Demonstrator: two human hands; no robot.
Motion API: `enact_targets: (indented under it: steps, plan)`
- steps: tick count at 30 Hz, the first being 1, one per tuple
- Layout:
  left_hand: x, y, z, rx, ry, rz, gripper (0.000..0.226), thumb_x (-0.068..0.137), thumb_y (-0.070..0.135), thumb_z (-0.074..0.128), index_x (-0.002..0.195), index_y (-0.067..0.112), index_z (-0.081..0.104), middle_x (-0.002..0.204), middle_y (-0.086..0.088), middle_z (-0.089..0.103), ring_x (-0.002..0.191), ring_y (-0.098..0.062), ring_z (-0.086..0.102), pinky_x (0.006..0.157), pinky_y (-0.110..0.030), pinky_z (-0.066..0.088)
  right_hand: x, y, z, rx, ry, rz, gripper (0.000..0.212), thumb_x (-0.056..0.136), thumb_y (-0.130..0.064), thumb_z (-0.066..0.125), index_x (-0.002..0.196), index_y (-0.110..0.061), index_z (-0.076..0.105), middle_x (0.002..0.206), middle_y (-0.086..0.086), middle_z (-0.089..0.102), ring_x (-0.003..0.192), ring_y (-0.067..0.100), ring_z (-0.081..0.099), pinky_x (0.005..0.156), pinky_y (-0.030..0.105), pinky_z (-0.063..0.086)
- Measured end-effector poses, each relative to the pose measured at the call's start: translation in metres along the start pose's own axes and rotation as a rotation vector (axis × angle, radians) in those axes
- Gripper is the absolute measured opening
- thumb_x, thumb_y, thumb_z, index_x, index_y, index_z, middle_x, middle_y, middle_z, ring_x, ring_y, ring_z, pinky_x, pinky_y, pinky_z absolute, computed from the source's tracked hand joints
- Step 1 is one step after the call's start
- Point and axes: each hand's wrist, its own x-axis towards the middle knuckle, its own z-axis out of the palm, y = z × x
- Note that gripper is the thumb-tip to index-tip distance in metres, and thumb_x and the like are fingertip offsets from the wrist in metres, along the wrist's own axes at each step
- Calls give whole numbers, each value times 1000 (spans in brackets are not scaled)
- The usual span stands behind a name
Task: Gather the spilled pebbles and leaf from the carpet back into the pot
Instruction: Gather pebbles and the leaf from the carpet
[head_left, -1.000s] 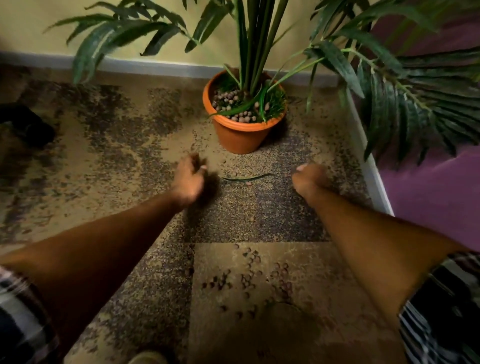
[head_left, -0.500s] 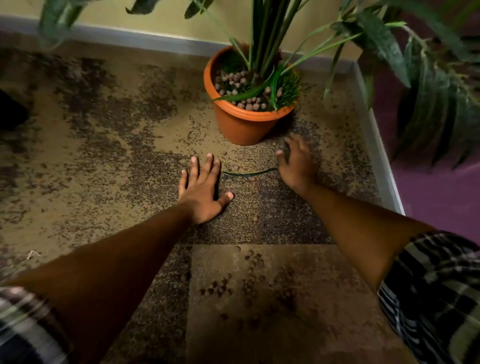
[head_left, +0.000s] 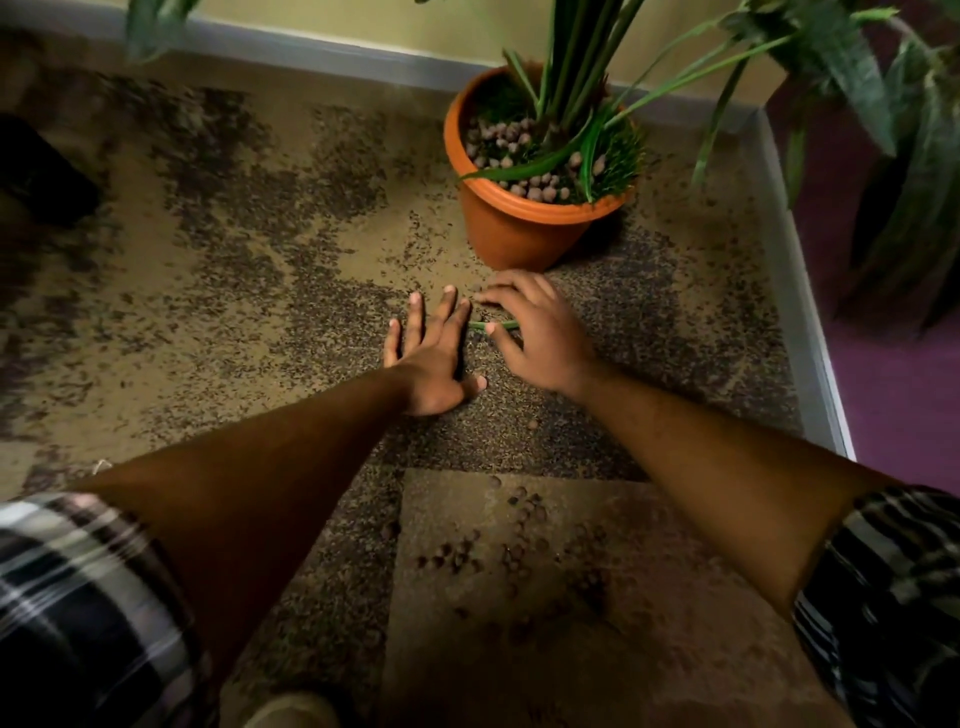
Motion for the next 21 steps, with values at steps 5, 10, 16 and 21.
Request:
enact_targets:
  steps: [5, 10, 16, 21]
  plan:
    - [-3, -3, 0, -45, 64, 13, 113, 88, 47, 67, 157, 28, -20, 164, 8, -29, 145, -24, -38, 116, -47, -20, 22, -1, 5, -137, -371, -71, 60, 102, -35, 47, 159, -28, 29, 167, -5, 27, 155, 21, 22, 126, 45, 21]
    - [-3, -6, 2, -50, 80, 40, 112, 88, 48, 67, 158, 25, -17, 163, 10, -30, 144, -23, -39, 120, -51, -18, -8, -2, -3, -123, -260, -80, 51, 102, -29, 50, 150, -14, 45, 157, 5, 40, 145, 24, 38, 117, 45, 38]
    - [-4, -7, 2, -36, 95, 55, 111, 87, 49, 67, 159, 28, -14, 164, 10, -27, 144, -23, -38, 118, -48, -20, -77, -16, -19, -121, -236, -221, 34, 97, -22, 58, 129, -10, 63, 130, 7, 57, 125, 25, 49, 108, 40, 43]
    - [-6, -6, 5, 19, 99, 66, 103, 90, 51, 62, 160, 29, -9, 165, 8, -26, 145, -26, -37, 116, -50, -20, -72, -13, -41, -43, -161, -135, 34, 90, -32, 64, 119, -14, 65, 123, 3, 55, 113, 20, 54, 88, 39, 52]
